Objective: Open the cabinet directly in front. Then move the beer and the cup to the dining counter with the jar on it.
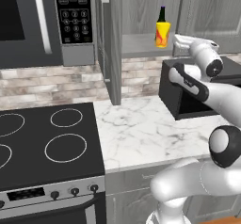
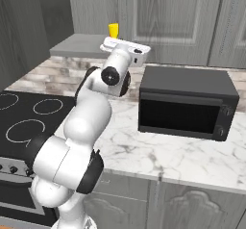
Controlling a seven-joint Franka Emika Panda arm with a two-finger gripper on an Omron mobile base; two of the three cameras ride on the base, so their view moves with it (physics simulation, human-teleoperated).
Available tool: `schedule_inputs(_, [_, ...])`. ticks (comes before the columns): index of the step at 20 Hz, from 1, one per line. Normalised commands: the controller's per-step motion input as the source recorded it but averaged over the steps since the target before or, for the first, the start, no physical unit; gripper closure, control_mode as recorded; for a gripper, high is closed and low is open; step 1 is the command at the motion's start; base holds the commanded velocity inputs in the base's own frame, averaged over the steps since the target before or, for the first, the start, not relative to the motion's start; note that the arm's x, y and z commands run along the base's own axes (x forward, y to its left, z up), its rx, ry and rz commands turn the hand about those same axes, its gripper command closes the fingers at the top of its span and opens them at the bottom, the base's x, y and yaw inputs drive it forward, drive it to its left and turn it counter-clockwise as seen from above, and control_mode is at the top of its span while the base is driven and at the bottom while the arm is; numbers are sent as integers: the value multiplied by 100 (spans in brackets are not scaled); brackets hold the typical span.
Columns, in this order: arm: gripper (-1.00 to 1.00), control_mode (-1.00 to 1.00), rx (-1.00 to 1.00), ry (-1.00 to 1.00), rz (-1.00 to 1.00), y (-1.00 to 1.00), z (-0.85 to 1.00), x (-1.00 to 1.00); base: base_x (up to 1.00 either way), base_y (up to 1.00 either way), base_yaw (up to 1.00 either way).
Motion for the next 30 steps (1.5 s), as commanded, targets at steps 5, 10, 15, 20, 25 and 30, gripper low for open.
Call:
schedule_inputs(5, [100, -100, 3, 25, 0, -71, 62, -38, 0, 0, 0])
schedule_inputs(10, [100, -100, 11, 12, 0, -100, 32, -75, 0, 0, 0])
schedule_inputs(15, [100, -100, 14, 2, 0, -100, 1, -80, 0, 0, 0])
schedule_inputs(20, [100, -100, 20, 0, 0, -100, 0, -76, 0, 0, 0])
schedule_inputs(25, [100, -100, 26, -2, -2, -100, 17, -65, 0, 0, 0])
schedule_inputs(30, [100, -100, 24, -7, -3, -100, 18, -62, 0, 0, 0])
